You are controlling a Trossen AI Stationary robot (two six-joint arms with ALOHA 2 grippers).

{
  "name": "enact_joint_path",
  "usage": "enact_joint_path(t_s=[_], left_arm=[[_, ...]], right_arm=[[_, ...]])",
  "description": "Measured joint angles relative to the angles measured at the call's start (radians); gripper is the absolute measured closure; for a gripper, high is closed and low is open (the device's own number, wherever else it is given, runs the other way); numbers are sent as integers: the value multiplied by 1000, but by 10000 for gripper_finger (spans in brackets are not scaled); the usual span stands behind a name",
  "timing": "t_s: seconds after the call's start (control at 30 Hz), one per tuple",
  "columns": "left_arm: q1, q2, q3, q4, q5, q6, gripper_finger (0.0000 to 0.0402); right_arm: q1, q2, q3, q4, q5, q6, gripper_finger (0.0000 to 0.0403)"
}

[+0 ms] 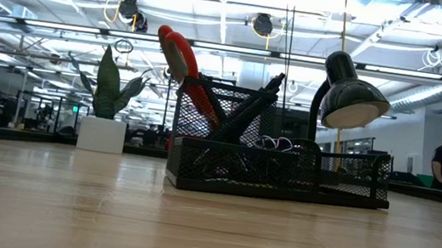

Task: Pick and place office supplies into organizer
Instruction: Put the purple sticky notes into the black desk organizer

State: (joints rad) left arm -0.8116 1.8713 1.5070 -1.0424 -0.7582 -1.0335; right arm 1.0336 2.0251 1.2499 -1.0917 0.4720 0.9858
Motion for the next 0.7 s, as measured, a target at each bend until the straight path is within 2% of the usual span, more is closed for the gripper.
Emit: enact_joint_path(t_s=[0.7], left_arm=[[0, 0, 0, 0, 0, -3, 275]], right_arm=[[0, -6, 0, -33, 22, 42, 403]])
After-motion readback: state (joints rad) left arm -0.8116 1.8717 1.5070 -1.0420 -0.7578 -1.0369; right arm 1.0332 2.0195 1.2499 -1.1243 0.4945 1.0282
